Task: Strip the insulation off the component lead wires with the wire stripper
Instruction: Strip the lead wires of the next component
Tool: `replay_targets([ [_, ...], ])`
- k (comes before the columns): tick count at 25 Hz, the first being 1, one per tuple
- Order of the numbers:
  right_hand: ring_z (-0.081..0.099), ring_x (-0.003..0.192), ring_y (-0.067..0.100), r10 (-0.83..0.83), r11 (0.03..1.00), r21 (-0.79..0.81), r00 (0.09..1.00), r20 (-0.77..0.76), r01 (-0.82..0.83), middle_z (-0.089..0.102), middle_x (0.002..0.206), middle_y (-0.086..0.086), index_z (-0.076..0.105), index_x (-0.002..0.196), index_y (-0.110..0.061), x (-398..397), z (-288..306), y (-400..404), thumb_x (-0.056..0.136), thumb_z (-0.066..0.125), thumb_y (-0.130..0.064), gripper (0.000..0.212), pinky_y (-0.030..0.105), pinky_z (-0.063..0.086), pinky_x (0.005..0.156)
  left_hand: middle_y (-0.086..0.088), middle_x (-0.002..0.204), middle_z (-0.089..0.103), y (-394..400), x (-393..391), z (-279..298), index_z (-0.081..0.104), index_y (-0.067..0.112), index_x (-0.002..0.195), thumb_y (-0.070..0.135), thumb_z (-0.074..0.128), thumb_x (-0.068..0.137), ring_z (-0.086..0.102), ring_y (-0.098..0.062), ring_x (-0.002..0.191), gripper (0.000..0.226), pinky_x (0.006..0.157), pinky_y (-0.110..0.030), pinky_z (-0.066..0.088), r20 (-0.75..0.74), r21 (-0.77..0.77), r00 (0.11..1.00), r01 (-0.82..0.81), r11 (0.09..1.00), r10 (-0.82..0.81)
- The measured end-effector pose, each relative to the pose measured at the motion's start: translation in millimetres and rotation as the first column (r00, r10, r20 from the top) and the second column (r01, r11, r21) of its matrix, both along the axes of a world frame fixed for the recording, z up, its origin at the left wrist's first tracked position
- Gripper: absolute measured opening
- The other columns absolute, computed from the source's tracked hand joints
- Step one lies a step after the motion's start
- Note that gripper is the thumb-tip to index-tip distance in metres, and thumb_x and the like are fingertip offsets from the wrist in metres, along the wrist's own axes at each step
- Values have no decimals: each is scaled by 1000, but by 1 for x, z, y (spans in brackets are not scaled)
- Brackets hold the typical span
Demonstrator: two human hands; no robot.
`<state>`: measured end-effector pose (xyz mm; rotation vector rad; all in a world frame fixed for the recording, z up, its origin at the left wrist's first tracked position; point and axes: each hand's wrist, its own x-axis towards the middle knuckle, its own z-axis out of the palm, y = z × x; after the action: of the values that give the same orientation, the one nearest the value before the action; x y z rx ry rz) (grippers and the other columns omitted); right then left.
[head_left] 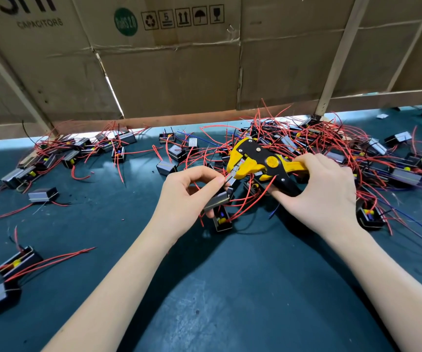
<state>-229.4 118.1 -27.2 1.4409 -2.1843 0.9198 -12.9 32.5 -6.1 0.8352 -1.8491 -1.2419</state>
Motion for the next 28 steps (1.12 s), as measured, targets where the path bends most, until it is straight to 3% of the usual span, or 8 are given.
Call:
replay_targets([
  [9, 62, 83, 29, 51, 997, -50, 996, -70, -54, 64, 82, 1, 64, 88, -14, 2, 2, 0, 68, 52, -71, 61, 39, 36, 74, 9, 85, 72, 2, -1, -1, 71, 25, 76, 19, 67, 92, 55, -16, 43, 17, 50, -21, 46, 52, -61, 998, -31, 998, 34],
  [15, 63, 72, 30, 55, 992, -110, 989, -134, -70, 64, 72, 2, 65, 79, -11, 3, 4, 3, 67, 69, -60, 50, 38, 39, 66, 3, 85, 73, -2, -1, -2, 71, 24, 77, 19, 66, 92, 52, -17, 43, 16, 50, -26, 45, 54, -44, 998, -33, 999, 35],
  [18, 63, 65, 32, 29, 991, -127, 991, -131, -46, 65, 68, 4, 69, 76, -12, 4, 5, 5, 65, 71, -59, 48, 35, 43, 60, 2, 87, 74, -3, 0, -2, 71, 24, 77, 19, 66, 92, 50, -14, 44, 17, 48, -25, 44, 54, -38, 998, -18, 999, 20],
  [20, 64, 62, 32, -15, 993, -121, 994, -107, 1, 65, 64, 4, 68, 71, -14, 5, 6, 5, 65, 70, -61, 48, 30, 38, 55, 1, 87, 73, -2, 0, -1, 71, 24, 76, 18, 65, 92, 50, -12, 45, 18, 46, -23, 43, 46, -32, 999, 2, 999, 0],
  [25, 62, 82, 31, -28, 999, -49, 995, -99, 23, 64, 82, 5, 63, 89, -12, 3, 2, -1, 67, 61, -68, 60, 38, 34, 75, 8, 75, 68, -5, -1, -1, 69, 25, 75, 19, 65, 93, 47, -9, 50, 19, 46, -16, 39, 18, 137, 998, 62, 989, -65],
  [28, 61, 86, 31, -55, 998, -43, 997, -48, 52, 65, 86, 5, 63, 94, -13, -3, 1, -1, 66, 57, -69, 63, 38, 34, 79, 12, 68, 58, -8, 1, -1, 66, 27, 77, 19, 66, 92, 44, -5, 50, 17, 42, -12, 30, -19, 231, 997, 78, 970, -76],
])
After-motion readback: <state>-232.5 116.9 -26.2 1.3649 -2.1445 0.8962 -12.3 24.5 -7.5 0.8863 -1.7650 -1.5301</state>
